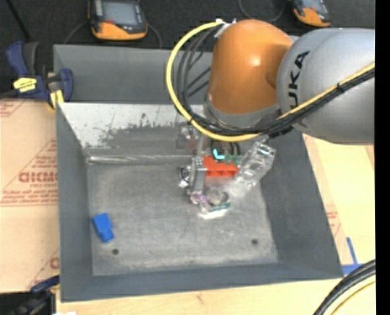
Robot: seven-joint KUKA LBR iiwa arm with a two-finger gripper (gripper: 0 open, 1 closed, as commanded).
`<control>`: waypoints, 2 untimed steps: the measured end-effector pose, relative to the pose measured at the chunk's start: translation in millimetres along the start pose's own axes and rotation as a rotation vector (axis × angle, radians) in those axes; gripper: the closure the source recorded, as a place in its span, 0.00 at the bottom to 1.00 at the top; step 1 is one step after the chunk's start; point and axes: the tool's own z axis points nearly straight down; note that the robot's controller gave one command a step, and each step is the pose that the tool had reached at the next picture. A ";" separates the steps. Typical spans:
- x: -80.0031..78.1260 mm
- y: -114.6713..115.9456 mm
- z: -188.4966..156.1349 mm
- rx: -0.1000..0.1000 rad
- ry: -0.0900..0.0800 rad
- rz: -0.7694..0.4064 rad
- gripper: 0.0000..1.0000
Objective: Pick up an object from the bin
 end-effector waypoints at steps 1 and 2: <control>-5.1 28.6 166.5 0.001 0.001 -0.052 0.00; 14.7 147.6 133.8 -0.004 -0.009 -0.216 0.00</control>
Offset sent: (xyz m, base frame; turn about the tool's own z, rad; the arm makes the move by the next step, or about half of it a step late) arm 0.0053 0.0297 -0.1623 -0.0520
